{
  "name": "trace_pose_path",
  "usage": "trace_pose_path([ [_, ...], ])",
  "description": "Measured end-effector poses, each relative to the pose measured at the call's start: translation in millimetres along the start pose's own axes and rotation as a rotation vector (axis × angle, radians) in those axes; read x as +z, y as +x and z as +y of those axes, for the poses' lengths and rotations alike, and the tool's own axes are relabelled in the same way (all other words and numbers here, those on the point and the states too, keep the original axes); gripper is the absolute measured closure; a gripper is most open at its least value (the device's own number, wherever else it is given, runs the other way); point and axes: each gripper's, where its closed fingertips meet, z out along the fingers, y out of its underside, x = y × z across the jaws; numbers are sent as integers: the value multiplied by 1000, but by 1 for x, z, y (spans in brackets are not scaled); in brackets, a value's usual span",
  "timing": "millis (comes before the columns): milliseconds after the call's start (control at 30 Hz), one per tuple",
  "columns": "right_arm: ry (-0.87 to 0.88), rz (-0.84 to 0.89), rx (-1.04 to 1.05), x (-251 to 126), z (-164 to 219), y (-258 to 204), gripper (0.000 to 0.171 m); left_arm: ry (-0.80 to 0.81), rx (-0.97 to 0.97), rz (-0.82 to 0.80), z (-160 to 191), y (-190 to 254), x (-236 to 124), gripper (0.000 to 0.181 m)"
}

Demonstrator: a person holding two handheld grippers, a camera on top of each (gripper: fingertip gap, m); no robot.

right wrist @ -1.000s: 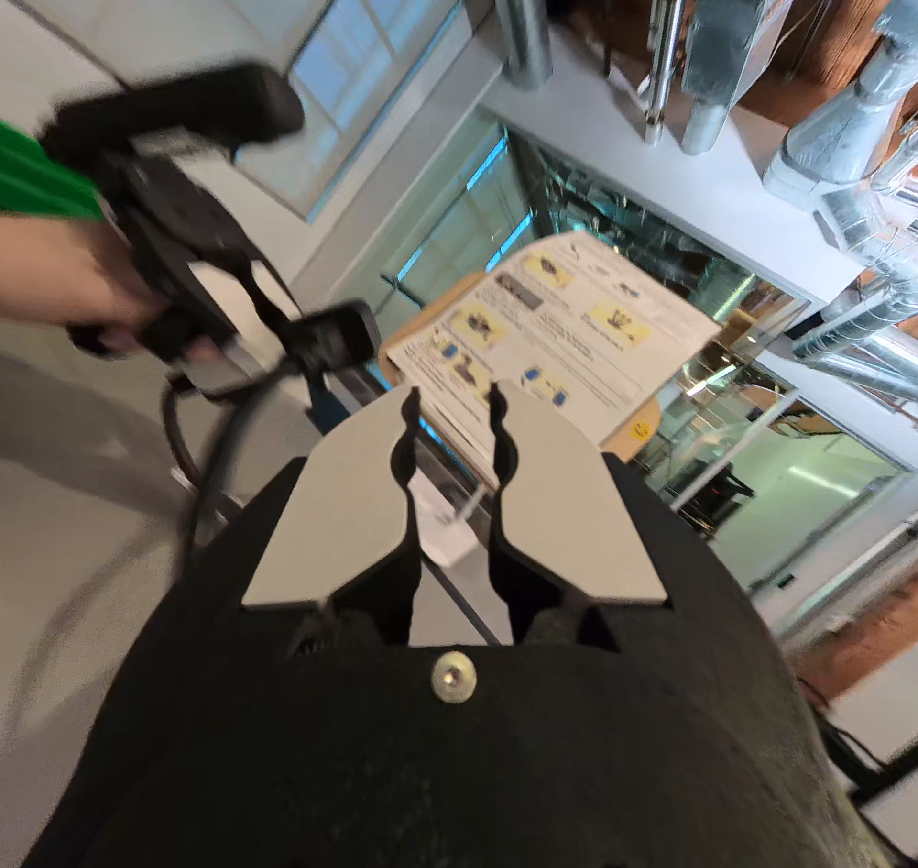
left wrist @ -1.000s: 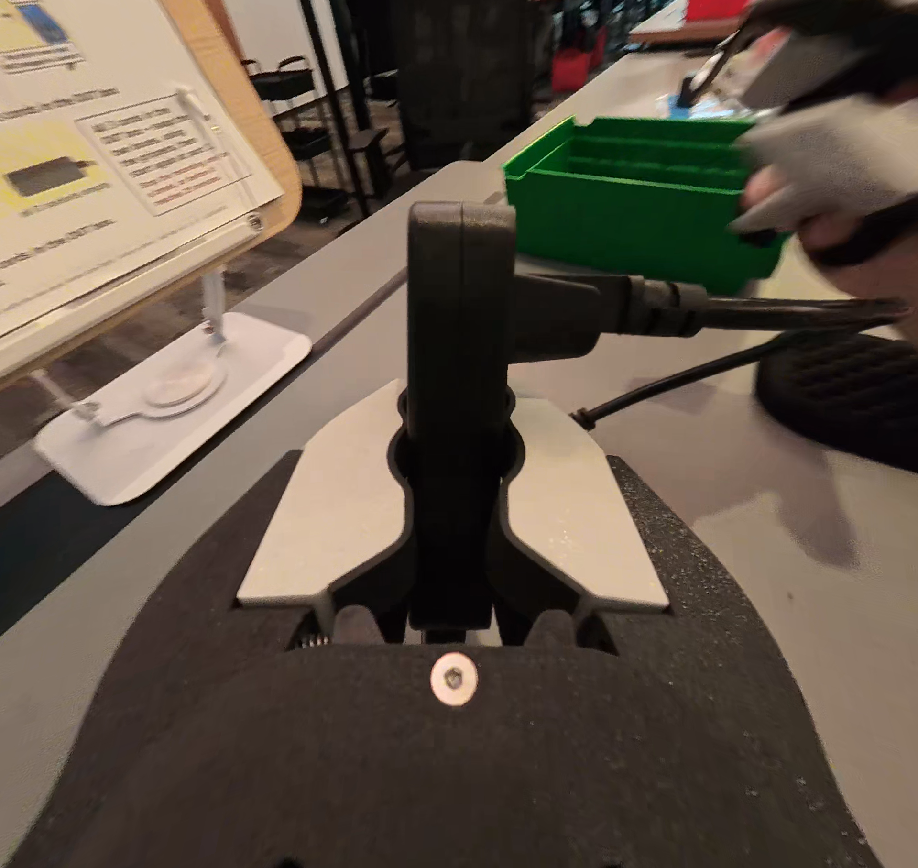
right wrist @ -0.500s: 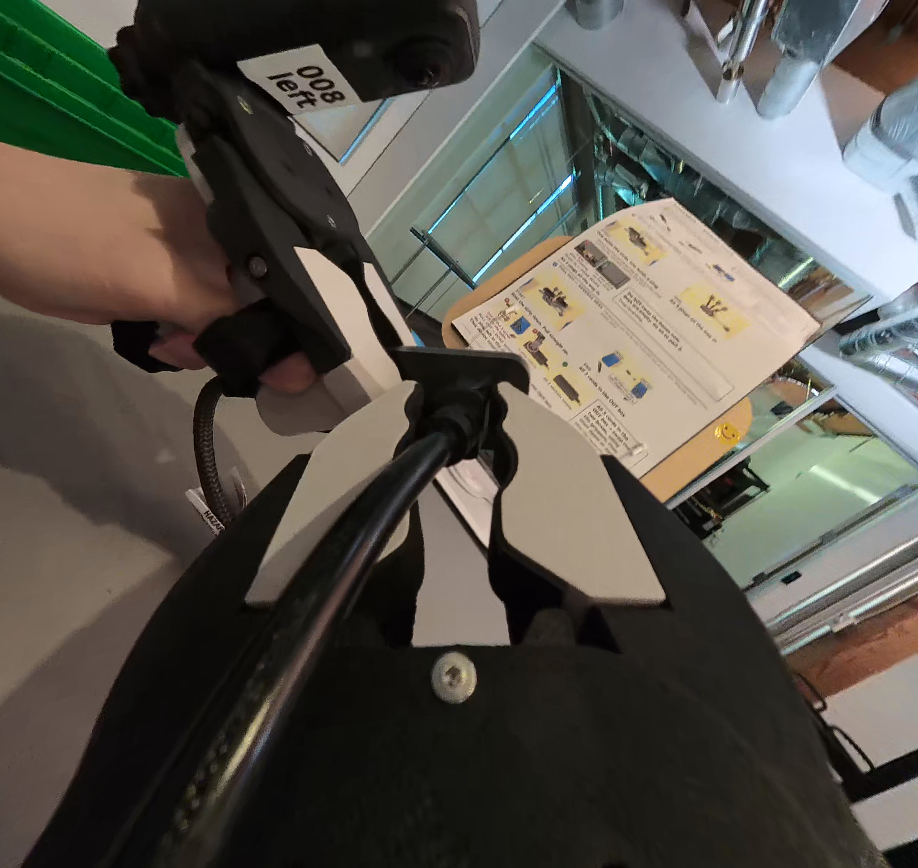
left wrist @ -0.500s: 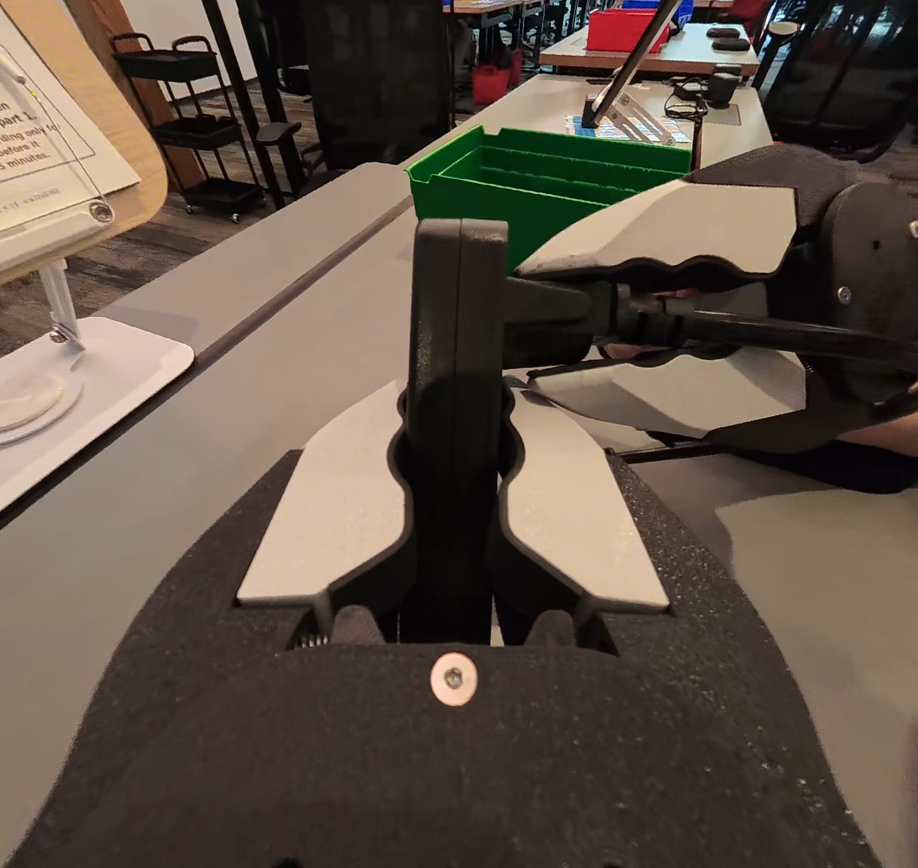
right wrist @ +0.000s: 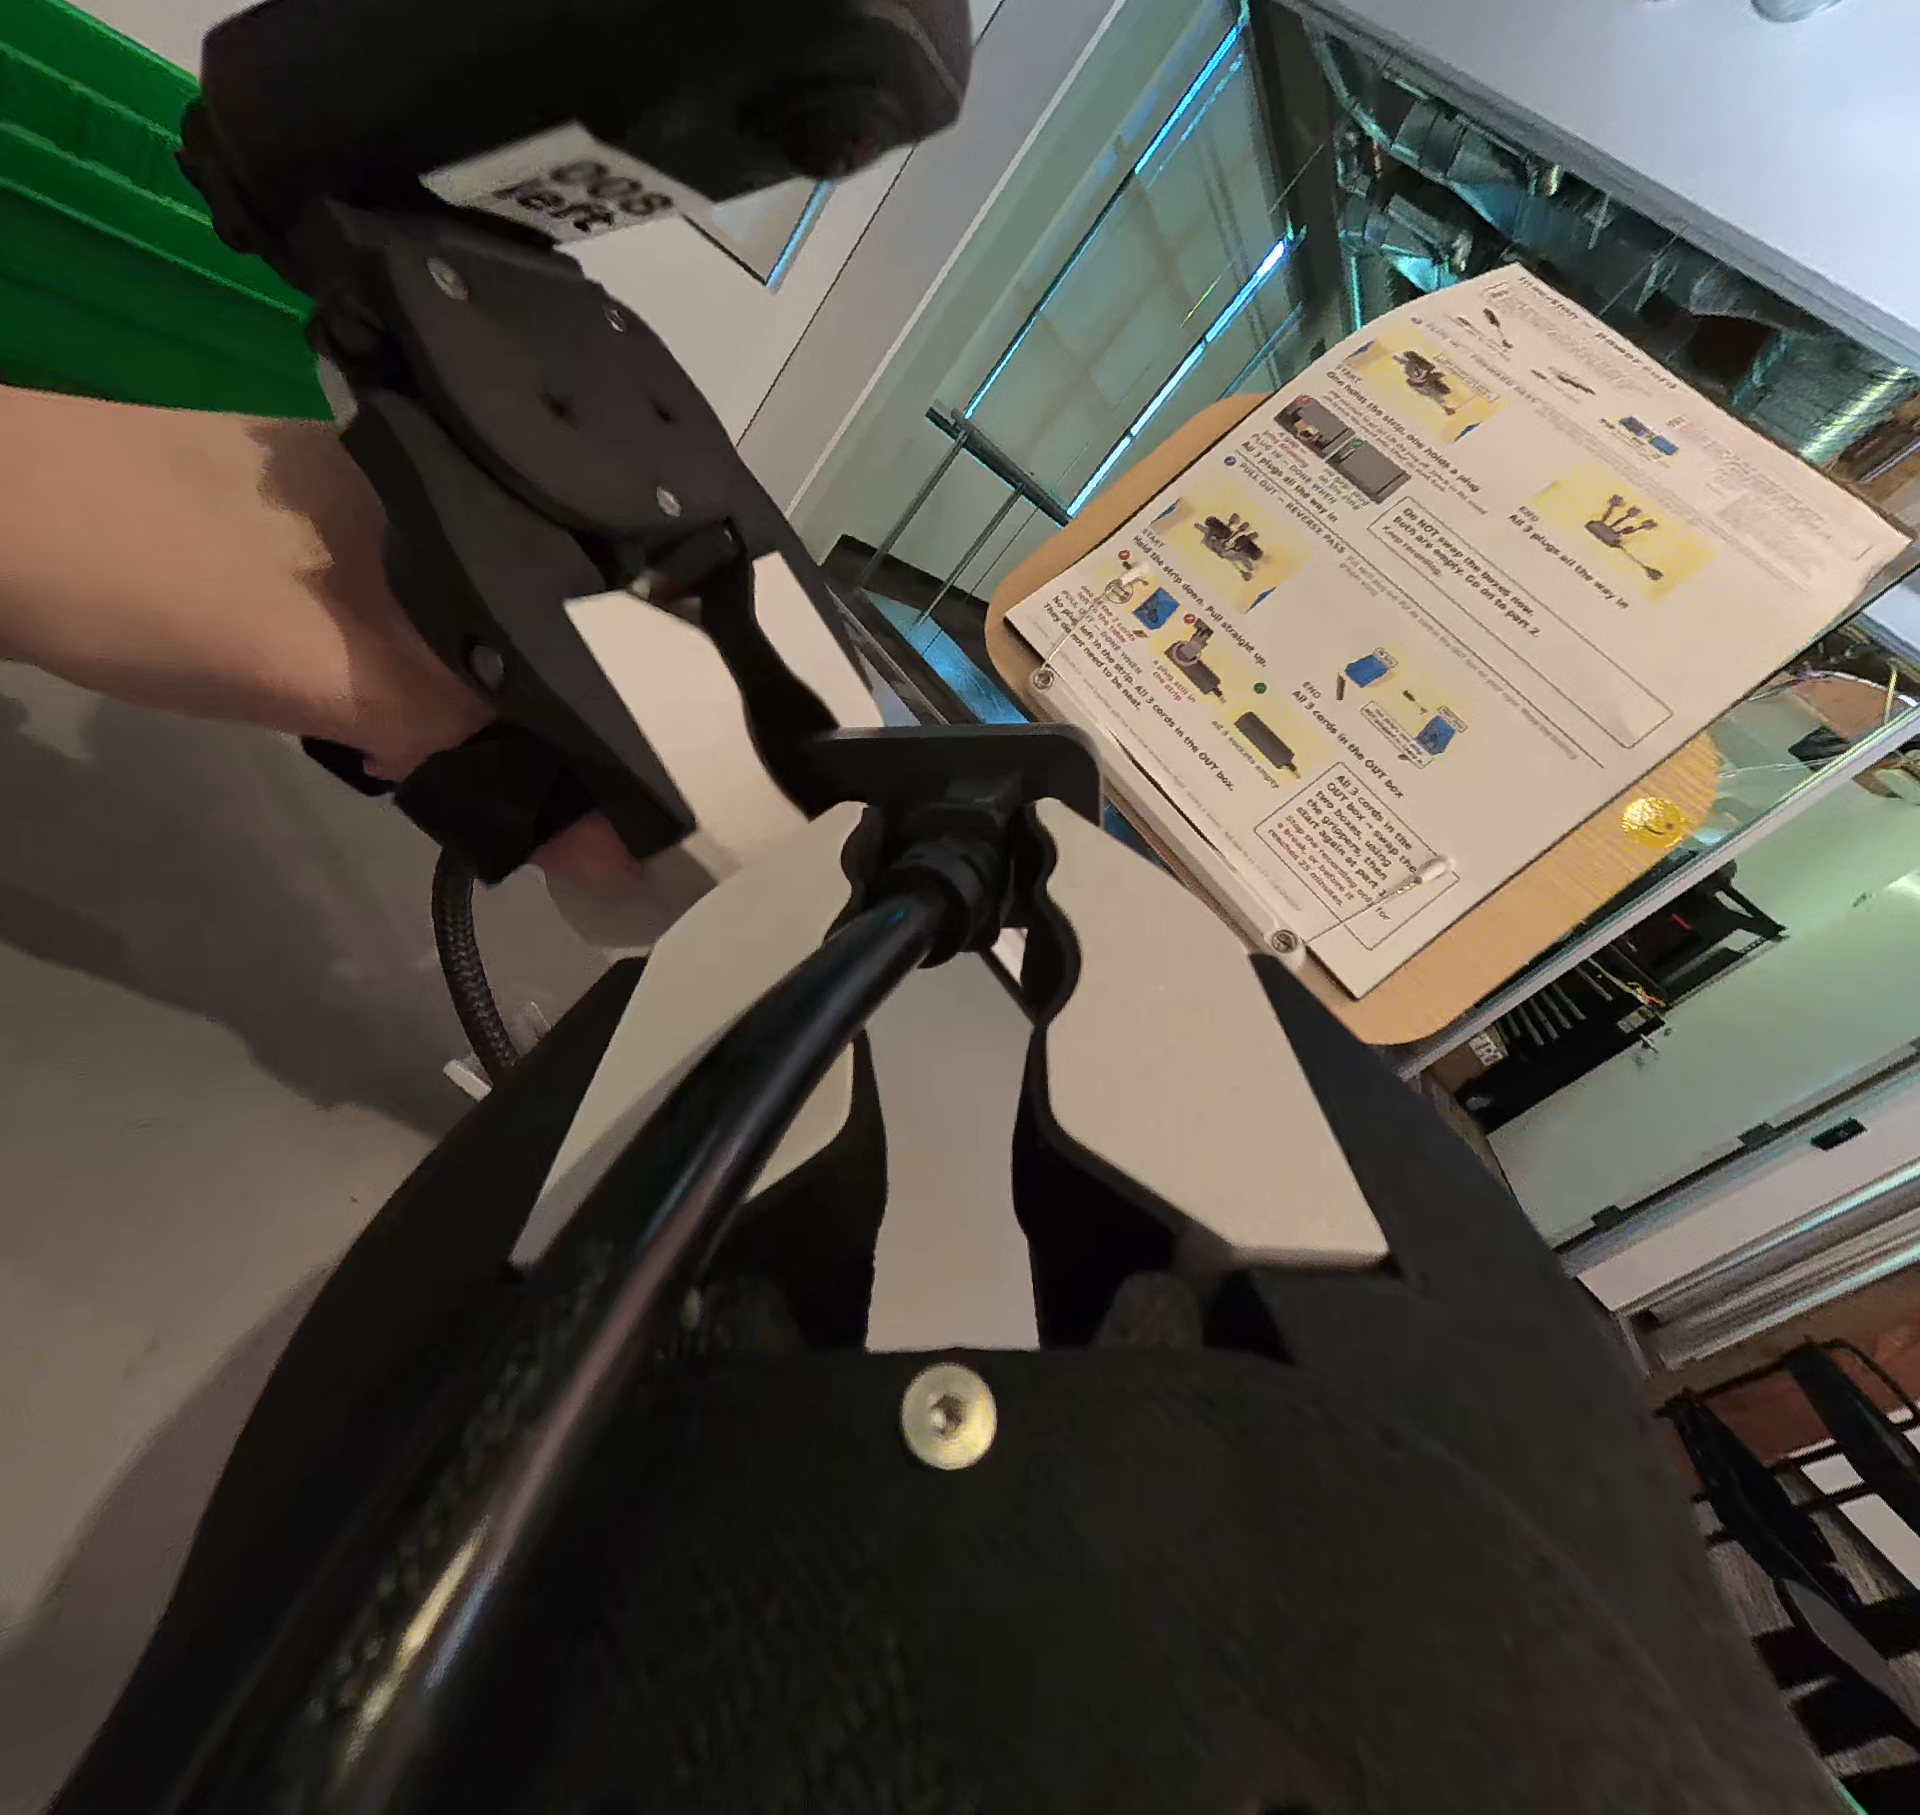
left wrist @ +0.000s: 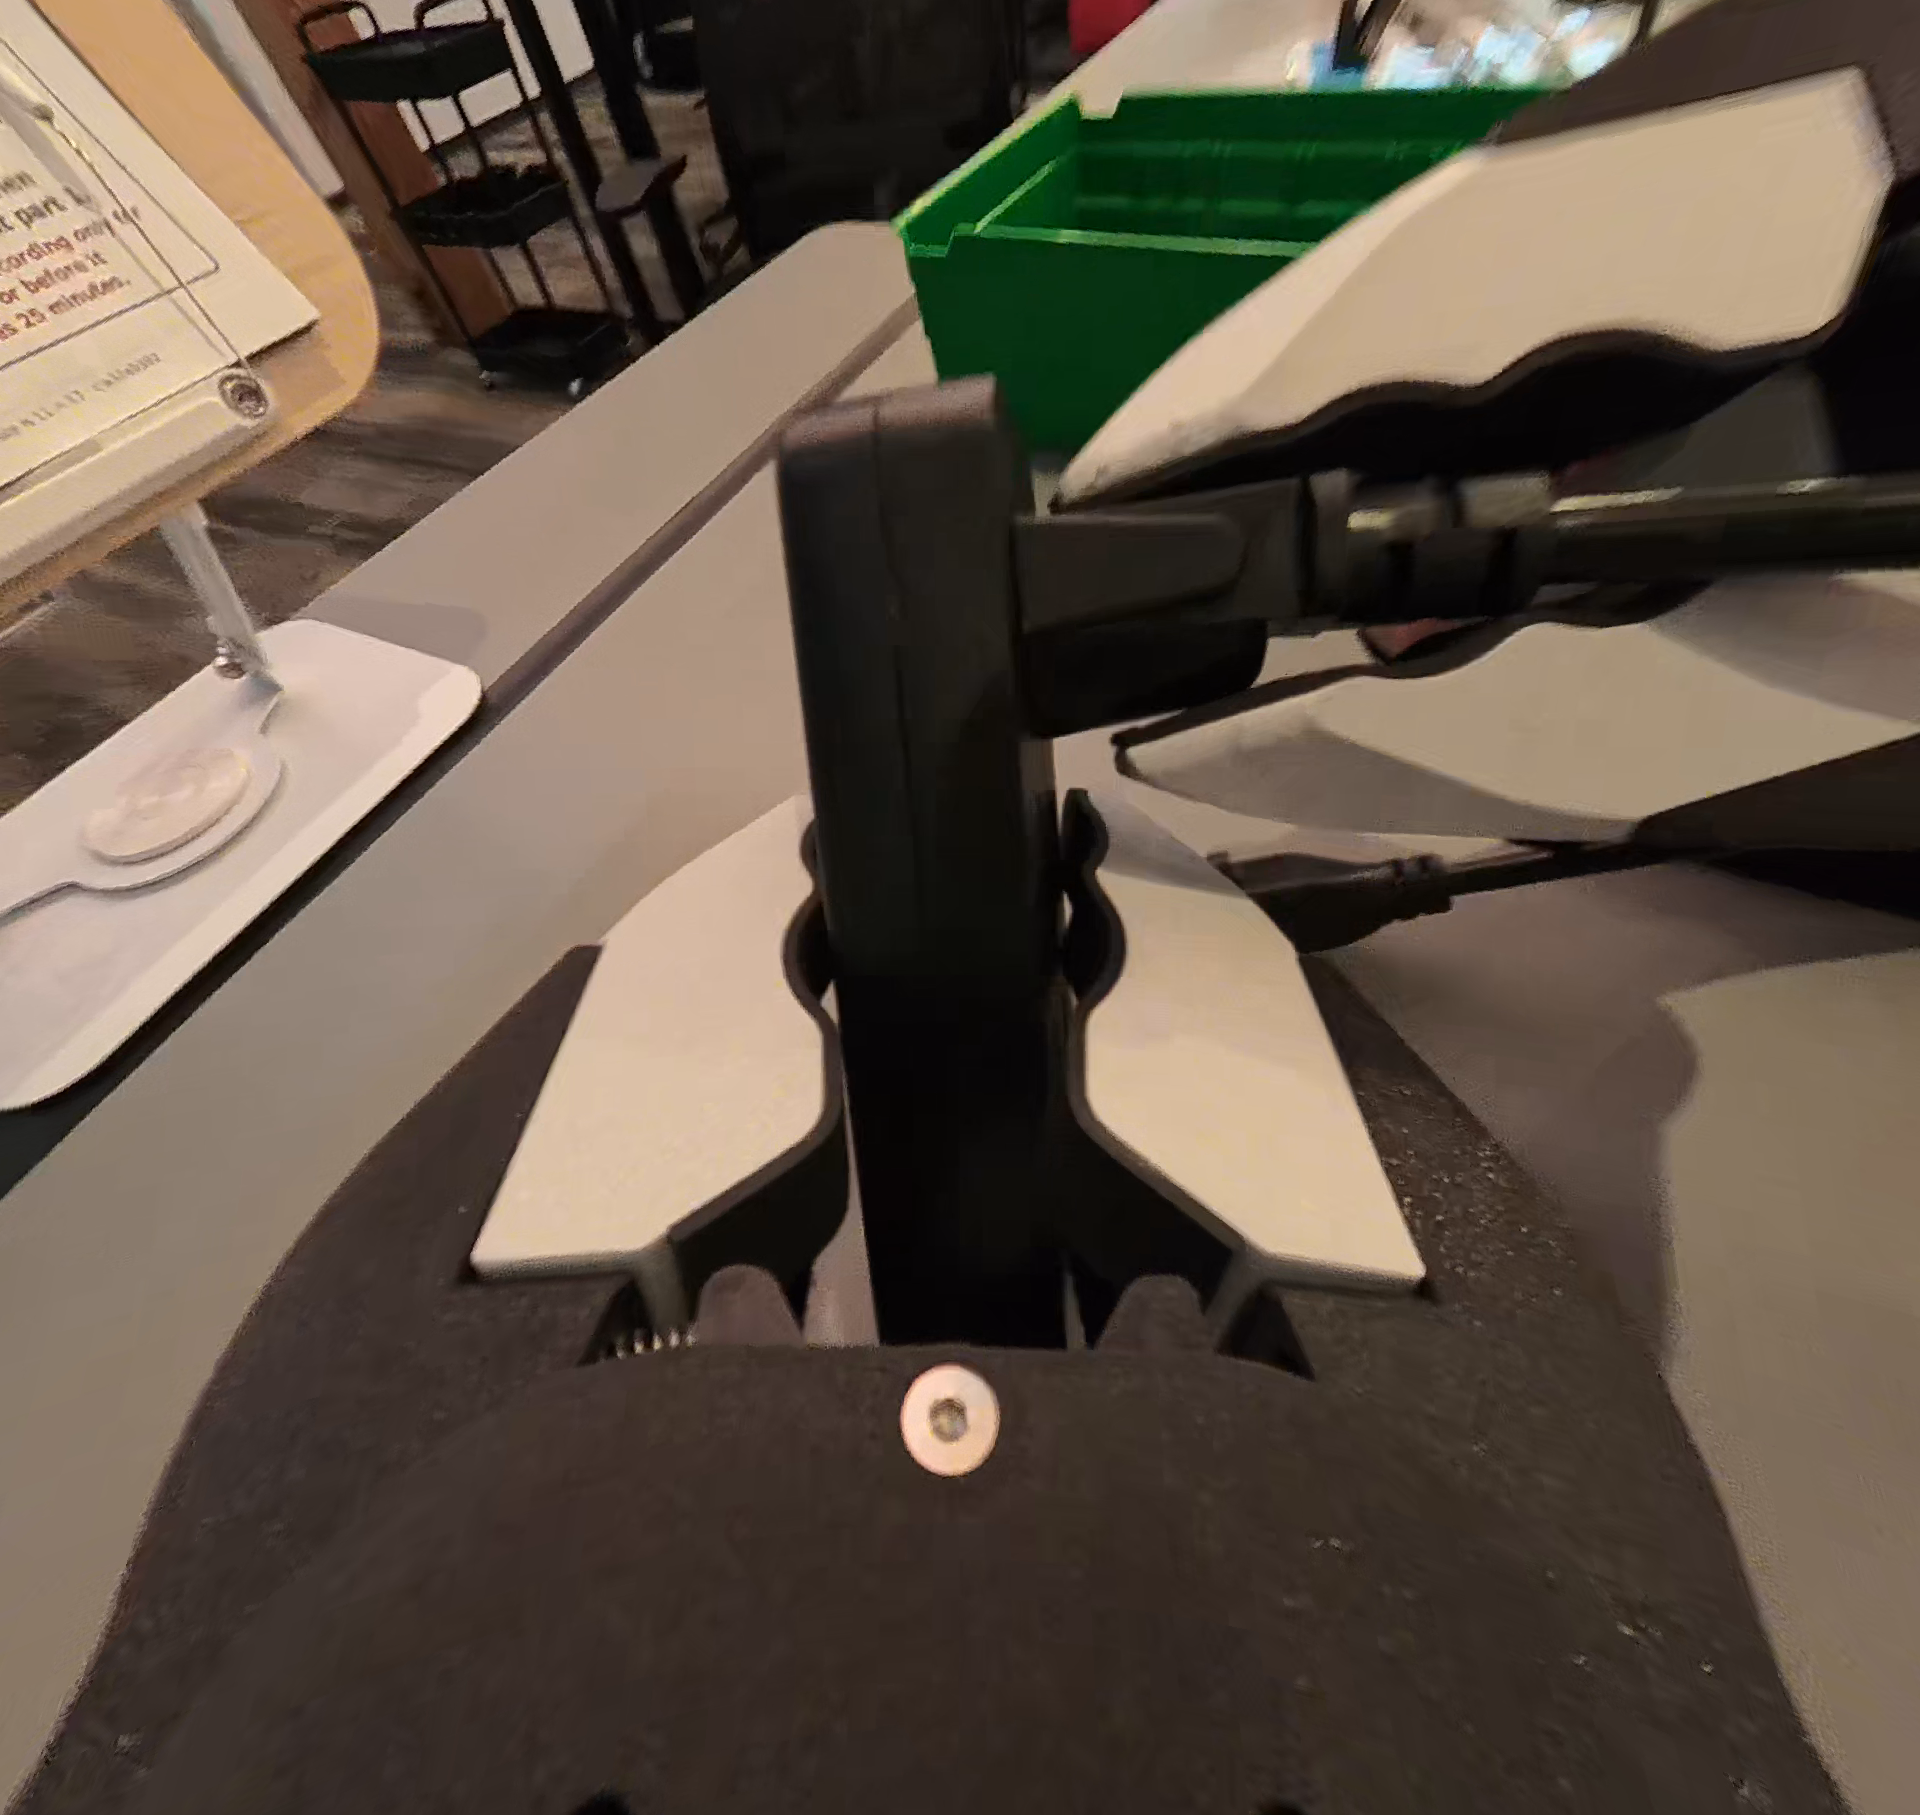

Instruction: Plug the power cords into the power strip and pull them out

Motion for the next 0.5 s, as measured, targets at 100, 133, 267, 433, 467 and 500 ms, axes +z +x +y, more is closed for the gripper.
trace_pose_path([
  [100, -10, 1, -50, 1, -3, -3, 146, -37, 30, -35, 7, -2, 5, 135],
  [133, -17, 5, -76, 2, -2, -4, 146, -44, 11, -27, 8, -3, 6, 137],
  [267, -67, 16, -150, 2, 4, -3, 146, -57, -19, -18, 10, -5, 8, 137],
  [433, -157, 29, -159, 1, 16, 4, 151, -47, -19, -50, 7, -8, 6, 137],
  [467, -148, 16, -130, 1, 16, 4, 152, -54, -19, -53, 7, -8, 6, 138],
  [500, -137, 10, -119, 1, 16, 4, 151, -54, -20, -52, 7, -7, 6, 138],
])
